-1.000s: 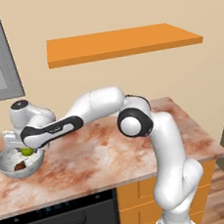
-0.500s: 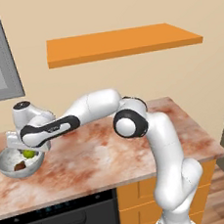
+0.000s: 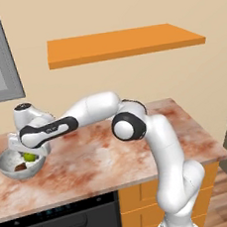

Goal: Pick the pears from the cabinet and place them in one bowl. Pick the orange from the sink and place it in the other bowl.

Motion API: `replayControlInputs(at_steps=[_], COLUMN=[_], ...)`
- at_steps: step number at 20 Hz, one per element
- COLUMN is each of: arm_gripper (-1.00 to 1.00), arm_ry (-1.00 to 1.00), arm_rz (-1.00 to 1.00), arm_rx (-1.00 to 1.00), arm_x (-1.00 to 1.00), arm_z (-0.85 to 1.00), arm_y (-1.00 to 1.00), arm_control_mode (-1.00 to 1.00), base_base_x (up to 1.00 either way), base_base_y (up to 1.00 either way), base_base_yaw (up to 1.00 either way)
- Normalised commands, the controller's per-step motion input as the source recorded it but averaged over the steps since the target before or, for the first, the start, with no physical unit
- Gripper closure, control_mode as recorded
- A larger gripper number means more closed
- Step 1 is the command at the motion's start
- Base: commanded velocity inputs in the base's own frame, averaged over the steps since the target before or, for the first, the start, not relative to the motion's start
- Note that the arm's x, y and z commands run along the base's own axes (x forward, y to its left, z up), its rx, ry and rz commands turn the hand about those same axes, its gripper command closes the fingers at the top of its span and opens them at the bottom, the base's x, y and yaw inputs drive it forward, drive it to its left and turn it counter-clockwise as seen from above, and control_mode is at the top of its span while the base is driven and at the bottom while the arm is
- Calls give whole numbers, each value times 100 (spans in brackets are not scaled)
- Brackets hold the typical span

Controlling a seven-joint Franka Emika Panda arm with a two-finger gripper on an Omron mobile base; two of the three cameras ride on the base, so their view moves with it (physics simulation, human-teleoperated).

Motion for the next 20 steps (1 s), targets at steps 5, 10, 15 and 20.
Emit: replayControlInputs(at_steps=[5, 10, 15, 20], arm_gripper=[100, -100, -100, -100], arm_ry=[2, 2, 1, 4], arm_rz=[-7, -6, -1, 0], arm_rx=[0, 0, 0, 0], arm_x=[2, 0, 0, 0], arm_z=[-6, -2, 0, 1], arm_y=[8, 4, 0, 0], arm_control_mode=[-100, -100, -100, -100], base_base_x=[0, 0, 0, 0], base_base_y=[0, 0, 0, 0], base_base_yaw=[0, 0, 0, 0])
